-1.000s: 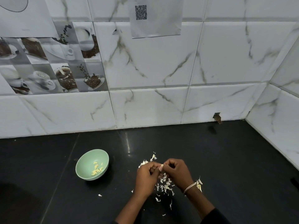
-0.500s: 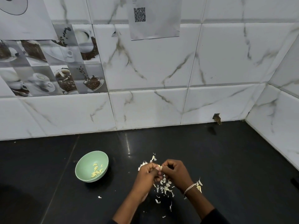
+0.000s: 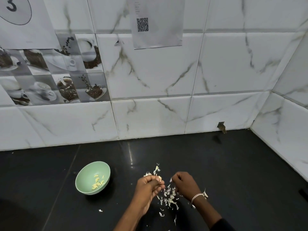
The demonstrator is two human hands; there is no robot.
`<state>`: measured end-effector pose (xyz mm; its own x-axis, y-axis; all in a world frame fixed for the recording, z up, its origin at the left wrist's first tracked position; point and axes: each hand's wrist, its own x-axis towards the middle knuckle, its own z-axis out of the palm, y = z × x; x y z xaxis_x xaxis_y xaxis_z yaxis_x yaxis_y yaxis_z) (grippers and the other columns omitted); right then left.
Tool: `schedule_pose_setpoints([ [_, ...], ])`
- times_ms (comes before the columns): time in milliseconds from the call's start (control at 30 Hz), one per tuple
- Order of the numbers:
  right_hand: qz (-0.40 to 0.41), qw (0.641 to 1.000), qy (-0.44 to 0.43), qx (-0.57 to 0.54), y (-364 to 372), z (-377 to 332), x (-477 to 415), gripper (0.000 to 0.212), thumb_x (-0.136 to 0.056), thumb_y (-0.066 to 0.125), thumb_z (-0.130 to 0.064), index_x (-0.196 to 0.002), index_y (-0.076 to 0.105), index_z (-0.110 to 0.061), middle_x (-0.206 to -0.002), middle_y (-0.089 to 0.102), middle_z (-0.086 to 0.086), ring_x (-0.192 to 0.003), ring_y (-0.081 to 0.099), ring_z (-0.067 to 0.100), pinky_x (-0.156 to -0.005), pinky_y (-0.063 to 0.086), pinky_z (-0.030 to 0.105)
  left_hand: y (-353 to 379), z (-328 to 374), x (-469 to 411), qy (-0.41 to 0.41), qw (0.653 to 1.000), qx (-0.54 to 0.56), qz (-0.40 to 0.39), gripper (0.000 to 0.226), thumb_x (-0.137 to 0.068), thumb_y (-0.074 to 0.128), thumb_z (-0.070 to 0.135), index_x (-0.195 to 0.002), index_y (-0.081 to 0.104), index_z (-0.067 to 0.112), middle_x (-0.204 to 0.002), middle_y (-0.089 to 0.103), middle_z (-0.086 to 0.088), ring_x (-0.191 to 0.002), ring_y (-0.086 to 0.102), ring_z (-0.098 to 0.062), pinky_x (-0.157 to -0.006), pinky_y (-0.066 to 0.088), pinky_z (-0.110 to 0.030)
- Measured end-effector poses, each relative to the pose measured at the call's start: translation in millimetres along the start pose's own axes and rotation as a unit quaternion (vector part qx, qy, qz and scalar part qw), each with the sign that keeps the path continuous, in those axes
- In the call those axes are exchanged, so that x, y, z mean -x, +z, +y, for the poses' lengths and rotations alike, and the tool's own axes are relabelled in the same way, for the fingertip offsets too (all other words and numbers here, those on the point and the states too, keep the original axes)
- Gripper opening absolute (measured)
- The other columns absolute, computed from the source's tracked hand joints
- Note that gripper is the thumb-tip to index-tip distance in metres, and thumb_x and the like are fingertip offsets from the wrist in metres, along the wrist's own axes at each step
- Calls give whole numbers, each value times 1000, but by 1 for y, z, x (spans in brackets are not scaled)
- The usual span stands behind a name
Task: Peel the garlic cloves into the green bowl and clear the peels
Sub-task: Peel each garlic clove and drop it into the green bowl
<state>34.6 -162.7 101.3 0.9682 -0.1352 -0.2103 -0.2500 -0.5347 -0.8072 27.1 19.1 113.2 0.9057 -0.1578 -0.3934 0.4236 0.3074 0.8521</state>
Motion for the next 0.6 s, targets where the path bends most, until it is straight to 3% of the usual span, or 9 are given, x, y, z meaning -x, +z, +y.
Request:
schedule_pose_setpoints([
  [133, 11, 999, 6, 50, 4, 9, -3, 19, -85, 64, -18, -66, 62, -15, -56, 69, 4, -46, 62, 6, -56, 53, 26, 0, -5, 0, 10, 1000, 6, 15, 10, -89, 67, -6, -98, 69, -10, -93, 71, -33, -73, 73, -25, -64, 59, -21],
  [300, 29, 999, 21, 38, 8, 14, -1, 13, -80, 67, -8, -67, 66, -9, -53, 67, 2, -46, 65, 7, -49, 49, 15, 1, -6, 3, 22, 1000, 2, 15, 14, -89, 67, -7, -102, 70, -9, -92, 72, -31, -75, 74, -27, -63, 59, -20],
  [400, 45, 999, 21, 15, 8, 15, -1, 5, -77, 65, -3, -74, 66, -7, -60, 67, 2, -50, 66, 8, -50, 50, 18, 0, -6, 3, 30, 999, 0, 16, 14, -90, 66, -6, -103, 69, -8, -94, 72, -32, -80, 74, -30, -65, 59, -22],
  [500, 23, 1000, 20, -1, 8, 16, -2, 16, -86, 59, -7, -77, 71, -13, -61, 70, 2, -55, 69, 10, -57, 55, 22, 0, -6, 2, 32, 999, -4, 15, 14, -90, 66, -5, -104, 69, -8, -95, 73, -30, -83, 74, -31, -67, 59, -22],
  [600, 8, 996, 58, -70, 9, 15, -3, 30, -93, 48, -5, -78, 73, -3, -64, 69, 5, -55, 67, 15, -56, 53, 25, 0, -8, 1, 35, 999, -5, 21, 12, -91, 65, -5, -102, 70, -8, -96, 72, -31, -83, 74, -30, -67, 59, -22],
])
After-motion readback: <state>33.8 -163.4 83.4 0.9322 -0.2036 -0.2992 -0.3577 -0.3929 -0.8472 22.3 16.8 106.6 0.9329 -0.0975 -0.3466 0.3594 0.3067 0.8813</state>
